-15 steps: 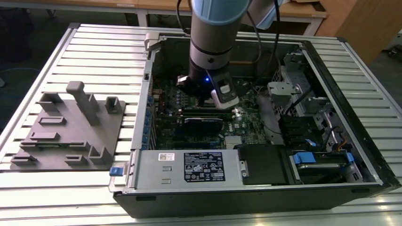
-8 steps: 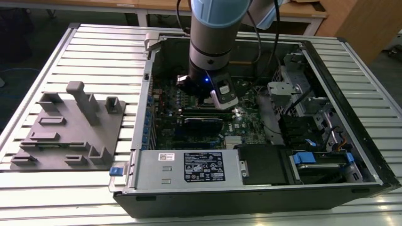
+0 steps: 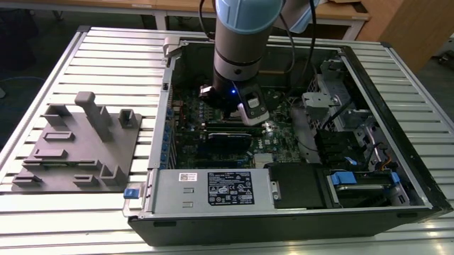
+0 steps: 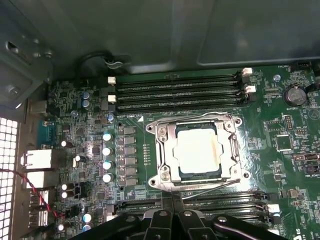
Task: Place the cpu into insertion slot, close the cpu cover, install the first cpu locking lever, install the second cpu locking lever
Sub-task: 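Install the second cpu locking lever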
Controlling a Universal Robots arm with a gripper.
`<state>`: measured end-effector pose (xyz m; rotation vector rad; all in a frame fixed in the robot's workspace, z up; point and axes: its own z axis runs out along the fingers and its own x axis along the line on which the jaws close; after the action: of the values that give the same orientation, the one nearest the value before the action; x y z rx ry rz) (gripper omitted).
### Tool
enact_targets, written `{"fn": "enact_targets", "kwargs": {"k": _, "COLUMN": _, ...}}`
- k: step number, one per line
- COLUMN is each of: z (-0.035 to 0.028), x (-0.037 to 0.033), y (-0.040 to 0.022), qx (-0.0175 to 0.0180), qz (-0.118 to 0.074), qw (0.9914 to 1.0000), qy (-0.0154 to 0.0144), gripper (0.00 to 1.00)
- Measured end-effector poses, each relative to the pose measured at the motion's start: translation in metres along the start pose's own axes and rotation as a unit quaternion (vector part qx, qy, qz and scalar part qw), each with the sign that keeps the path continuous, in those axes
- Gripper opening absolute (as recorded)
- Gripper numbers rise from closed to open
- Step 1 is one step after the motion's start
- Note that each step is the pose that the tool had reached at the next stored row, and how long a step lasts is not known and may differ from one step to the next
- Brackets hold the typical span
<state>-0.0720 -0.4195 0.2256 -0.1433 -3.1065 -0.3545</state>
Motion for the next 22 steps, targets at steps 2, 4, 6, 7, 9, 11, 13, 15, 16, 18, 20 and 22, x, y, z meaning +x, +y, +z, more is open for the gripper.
{"fn": "enact_targets", "kwargs": {"k": 2, "z": 0.0008, "x": 0.0, "y": -0.0006, "qx": -0.0003, "qz": 0.0, "qw": 1.0, "qy": 0.0, "gripper": 0.1}}
{"fn": "enact_targets", "kwargs": {"k": 4, "z": 0.0021, "x": 0.0003, "y": -0.0011, "qx": -0.0005, "qz": 0.0, "qw": 1.0, "qy": 0.0001, "gripper": 0.1}}
{"fn": "enact_targets", "kwargs": {"k": 6, "z": 0.0036, "x": 0.0009, "y": -0.0015, "qx": -0.0012, "qz": 0.0, "qw": 1.0, "qy": 0.0001, "gripper": 0.1}}
{"fn": "enact_targets", "kwargs": {"k": 7, "z": 0.0046, "x": 0.0011, "y": -0.0017, "qx": -0.0018, "qz": 0.0, "qw": 1.0, "qy": 0.0002, "gripper": 0.1}}
{"fn": "enact_targets", "kwargs": {"k": 9, "z": 0.0067, "x": 0.0016, "y": -0.0023, "qx": -0.0029, "qz": 0.0, "qw": 1.0, "qy": 0.0003, "gripper": 0.1}}
{"fn": "enact_targets", "kwargs": {"k": 11, "z": 0.0092, "x": 0.002, "y": -0.0029, "qx": -0.0047, "qz": 0.0, "qw": 0.99999, "qy": 0.0005, "gripper": 0.1}}
{"fn": "enact_targets", "kwargs": {"k": 13, "z": 0.0109, "x": 0.0022, "y": -0.0034, "qx": -0.007, "qz": 0.0, "qw": 0.99997, "qy": 0.0007, "gripper": 0.1}}
{"fn": "enact_targets", "kwargs": {"k": 15, "z": 0.0121, "x": 0.0022, "y": -0.0036, "qx": -0.0104, "qz": 0.0, "qw": 0.99994, "qy": 0.001, "gripper": 0.1}}
{"fn": "enact_targets", "kwargs": {"k": 16, "z": 0.0124, "x": 0.0022, "y": -0.0037, "qx": -0.0123, "qz": 0.0, "qw": 0.99992, "qy": 0.0011, "gripper": 0.1}}
{"fn": "enact_targets", "kwargs": {"k": 18, "z": 0.0132, "x": 0.0022, "y": -0.0038, "qx": -0.014, "qz": 0.0, "qw": 0.9999, "qy": 0.0012, "gripper": 0.1}}
{"fn": "enact_targets", "kwargs": {"k": 20, "z": 0.0136, "x": 0.0024, "y": -0.004, "qx": -0.0141, "qz": 0.0, "qw": 0.9999, "qy": 0.0013, "gripper": 0.1}}
{"fn": "enact_targets", "kwargs": {"k": 22, "z": 0.0141, "x": 0.0029, "y": -0.0043, "qx": -0.0141, "qz": 0.0, "qw": 0.9999, "qy": 0.0013, "gripper": 0.1}}
